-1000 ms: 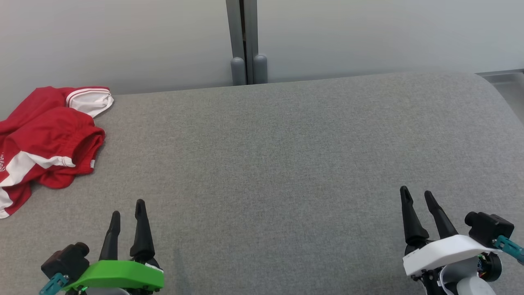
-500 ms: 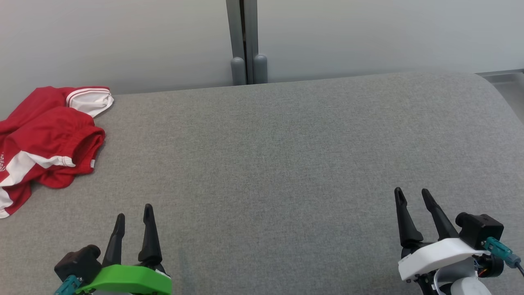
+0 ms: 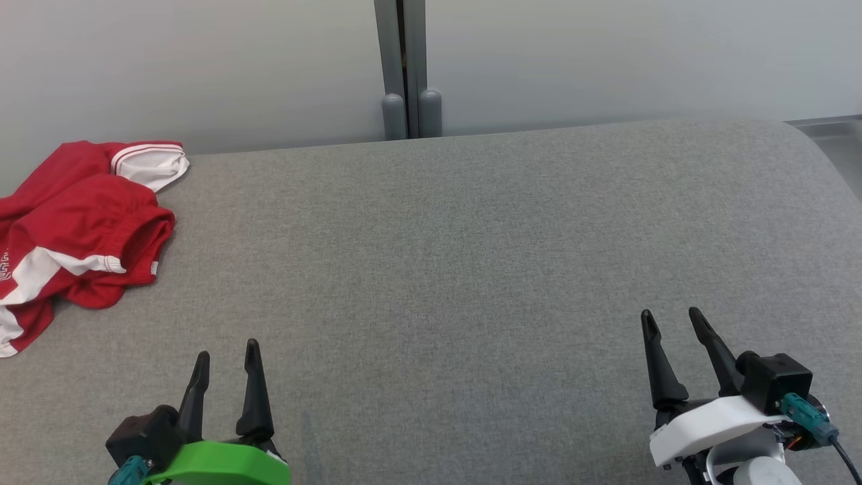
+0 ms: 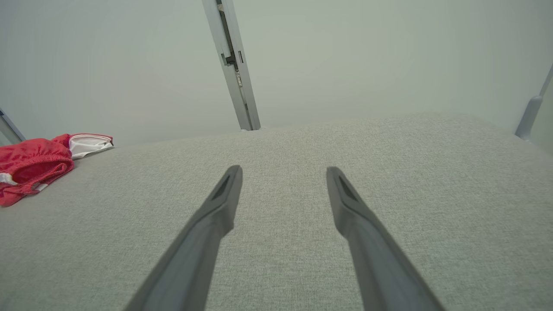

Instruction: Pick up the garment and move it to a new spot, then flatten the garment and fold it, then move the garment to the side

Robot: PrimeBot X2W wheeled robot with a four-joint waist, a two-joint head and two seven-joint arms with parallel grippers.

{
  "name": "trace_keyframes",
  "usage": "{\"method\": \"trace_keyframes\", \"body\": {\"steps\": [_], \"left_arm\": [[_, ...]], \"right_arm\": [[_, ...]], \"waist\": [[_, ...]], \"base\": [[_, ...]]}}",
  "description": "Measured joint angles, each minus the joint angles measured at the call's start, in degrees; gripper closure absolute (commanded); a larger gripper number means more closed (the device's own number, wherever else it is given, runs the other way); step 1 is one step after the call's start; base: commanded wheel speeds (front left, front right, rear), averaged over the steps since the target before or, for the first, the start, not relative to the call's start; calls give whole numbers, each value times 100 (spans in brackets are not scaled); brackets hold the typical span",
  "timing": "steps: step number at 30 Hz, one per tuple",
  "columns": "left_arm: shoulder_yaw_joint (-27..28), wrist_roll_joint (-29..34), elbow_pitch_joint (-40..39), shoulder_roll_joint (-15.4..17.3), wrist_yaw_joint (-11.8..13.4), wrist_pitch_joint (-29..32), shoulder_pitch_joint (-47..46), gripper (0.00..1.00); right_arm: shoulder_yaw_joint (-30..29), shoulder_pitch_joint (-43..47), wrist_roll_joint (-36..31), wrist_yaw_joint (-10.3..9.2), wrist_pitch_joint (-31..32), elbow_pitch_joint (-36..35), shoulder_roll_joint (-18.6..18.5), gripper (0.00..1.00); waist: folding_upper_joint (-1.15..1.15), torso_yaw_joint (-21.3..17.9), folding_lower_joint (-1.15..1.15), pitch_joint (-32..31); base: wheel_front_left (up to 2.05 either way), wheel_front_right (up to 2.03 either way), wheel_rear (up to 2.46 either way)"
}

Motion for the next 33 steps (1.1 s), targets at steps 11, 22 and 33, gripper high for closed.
{"method": "trace_keyframes", "body": {"steps": [11,22,33], "left_arm": [[-67,330,134,7,-1,-112,52,0],[-142,684,182,11,-1,-237,68,0],[-156,833,240,15,0,-294,74,0]], "right_arm": [[5,4,-459,0,-112,-16,-3,0],[49,24,-911,0,-233,-46,-8,0],[69,29,-1105,1,-288,-56,-11,0]], "waist": [[0,11,0,-6],[0,31,0,-1],[0,48,0,-11]], "base": [[0,0,0],[0,0,0],[0,0,0]]}}
